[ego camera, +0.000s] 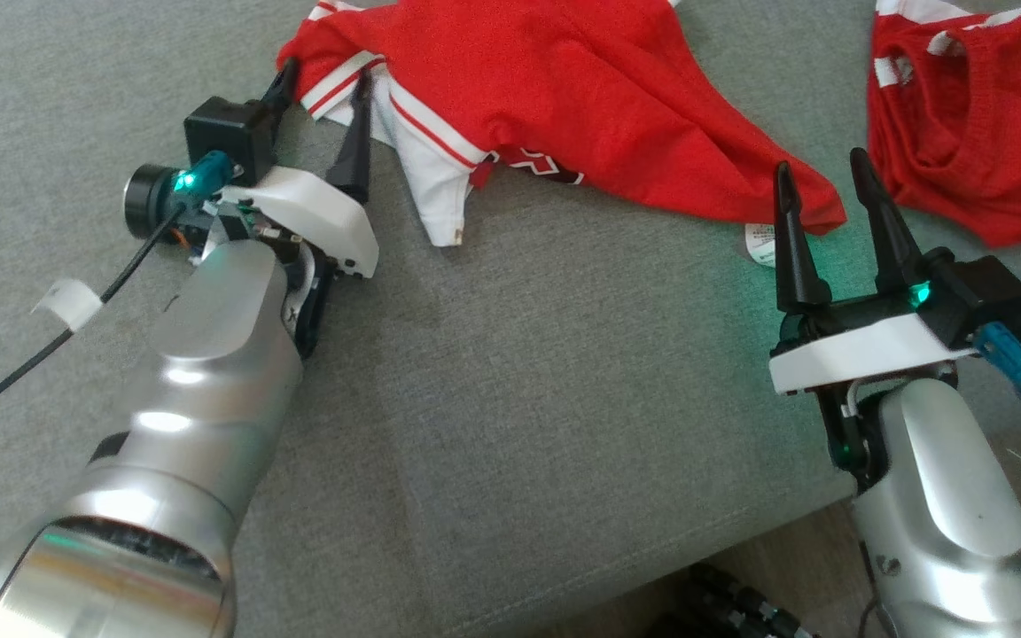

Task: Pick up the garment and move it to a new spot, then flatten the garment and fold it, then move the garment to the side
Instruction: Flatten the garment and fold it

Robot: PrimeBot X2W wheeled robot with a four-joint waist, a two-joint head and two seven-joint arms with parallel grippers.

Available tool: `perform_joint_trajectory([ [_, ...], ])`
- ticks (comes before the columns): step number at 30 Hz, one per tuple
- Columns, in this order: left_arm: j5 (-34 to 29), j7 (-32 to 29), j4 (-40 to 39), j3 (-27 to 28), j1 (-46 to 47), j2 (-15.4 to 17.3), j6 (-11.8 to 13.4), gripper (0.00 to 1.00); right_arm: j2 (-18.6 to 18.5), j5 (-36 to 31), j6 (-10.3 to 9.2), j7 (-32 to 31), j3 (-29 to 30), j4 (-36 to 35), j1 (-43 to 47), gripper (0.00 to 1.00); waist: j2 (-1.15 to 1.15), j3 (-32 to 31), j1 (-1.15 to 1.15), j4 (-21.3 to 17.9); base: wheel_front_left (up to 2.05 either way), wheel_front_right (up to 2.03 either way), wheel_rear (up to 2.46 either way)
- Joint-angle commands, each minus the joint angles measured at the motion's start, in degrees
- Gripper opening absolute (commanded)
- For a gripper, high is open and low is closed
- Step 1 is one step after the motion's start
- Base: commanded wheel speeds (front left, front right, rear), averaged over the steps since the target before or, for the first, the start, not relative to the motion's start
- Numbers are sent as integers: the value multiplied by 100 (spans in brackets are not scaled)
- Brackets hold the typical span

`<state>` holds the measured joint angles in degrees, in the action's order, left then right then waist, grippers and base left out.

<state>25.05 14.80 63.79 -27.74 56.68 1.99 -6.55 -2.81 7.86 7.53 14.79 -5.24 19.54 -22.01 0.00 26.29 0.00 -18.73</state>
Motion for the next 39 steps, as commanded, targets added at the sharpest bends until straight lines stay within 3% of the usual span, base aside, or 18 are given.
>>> perform_joint_trajectory([
  [1,36,16,180,7,-54,90,-25,6,-8,45,-4,21,-107,-176,-57,100,0,-10,0,5,0,0,0],
  [2,47,16,250,-35,-57,90,-28,0,-7,47,-4,21,-93,-169,-51,100,0,-23,0,21,0,0,0],
  [10,24,18,416,-356,-85,89,45,0,-7,2,-4,21,-28,-88,-41,100,0,-146,0,278,0,0,0],
  [16,11,18,-200,-239,-224,89,152,0,-7,-55,-4,21,-3,1,-61,100,0,-331,0,516,0,0,0],
  [20,-154,19,-929,74,-505,175,468,0,-7,-48,-4,21,35,14,-13,100,0,-535,0,619,0,0,0],
  [21,-229,19,-1173,179,-637,214,579,36,-7,-41,-4,21,56,1,11,100,0,-610,0,652,0,0,0],
  [22,-318,19,-1411,268,-798,249,671,100,-7,-29,-4,21,74,-16,42,100,0,-675,0,681,0,0,0],
  [28,-782,19,-2673,899,-2068,419,911,100,-7,2,-4,21,218,-43,352,100,0,-1173,0,1025,0,0,0],
  [39,-1377,19,-4250,1945,-4596,217,905,100,-7,99,-4,21,422,161,1084,100,0,-2075,0,1798,0,0,0],
])
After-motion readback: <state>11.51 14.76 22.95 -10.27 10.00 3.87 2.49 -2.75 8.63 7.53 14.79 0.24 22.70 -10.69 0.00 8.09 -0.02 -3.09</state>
